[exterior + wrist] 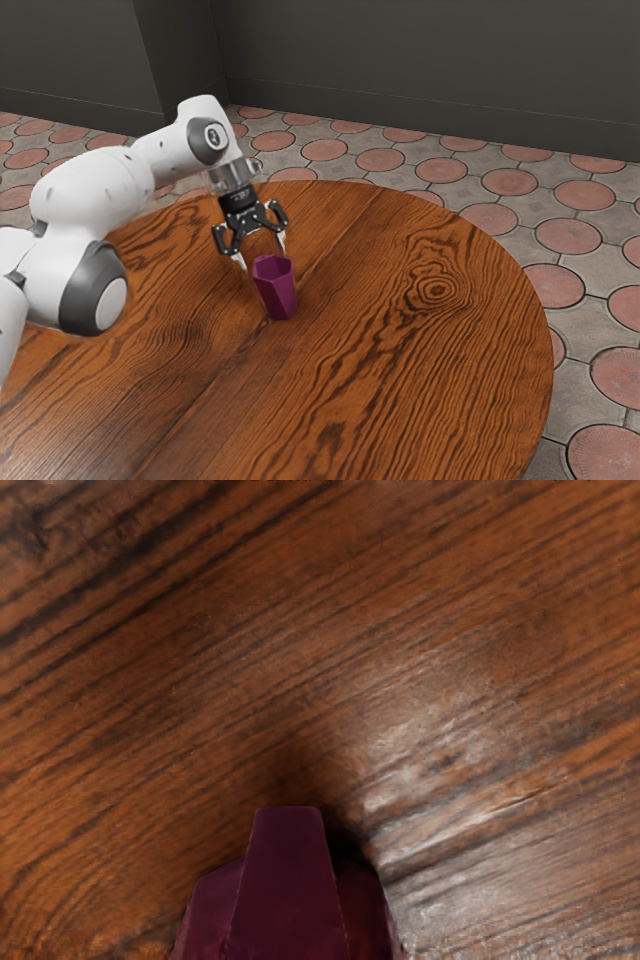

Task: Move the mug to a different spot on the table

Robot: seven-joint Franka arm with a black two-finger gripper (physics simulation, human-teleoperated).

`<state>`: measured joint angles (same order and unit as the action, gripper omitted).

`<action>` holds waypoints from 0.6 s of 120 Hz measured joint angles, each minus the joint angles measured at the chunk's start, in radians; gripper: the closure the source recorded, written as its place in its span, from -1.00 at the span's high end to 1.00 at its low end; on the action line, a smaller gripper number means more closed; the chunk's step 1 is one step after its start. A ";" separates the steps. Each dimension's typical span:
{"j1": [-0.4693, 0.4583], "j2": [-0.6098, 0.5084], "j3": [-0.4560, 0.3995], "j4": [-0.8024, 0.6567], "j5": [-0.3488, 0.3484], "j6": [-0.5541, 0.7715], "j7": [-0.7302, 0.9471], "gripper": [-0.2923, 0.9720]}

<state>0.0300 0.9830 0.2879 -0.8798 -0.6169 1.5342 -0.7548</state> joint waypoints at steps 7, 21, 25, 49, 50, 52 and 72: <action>-0.002 -0.036 0.002 -0.005 0.006 -0.001 -0.002 0.49; -0.050 -0.165 -0.001 -0.077 0.087 -0.006 -0.001 0.51; -0.083 -0.240 -0.003 -0.144 0.134 -0.007 0.005 0.52; -0.156 -0.545 -0.063 -0.435 0.375 -0.007 0.113 0.53; -0.156 -0.551 -0.064 -0.443 0.382 -0.007 0.120 0.53; -0.157 -0.563 -0.067 -0.456 0.395 -0.006 0.134 0.53; -0.159 -0.698 -0.074 -0.579 0.488 -0.004 0.356 0.53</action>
<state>-0.1293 0.2852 0.2136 -1.4585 -0.1293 1.5297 -0.3988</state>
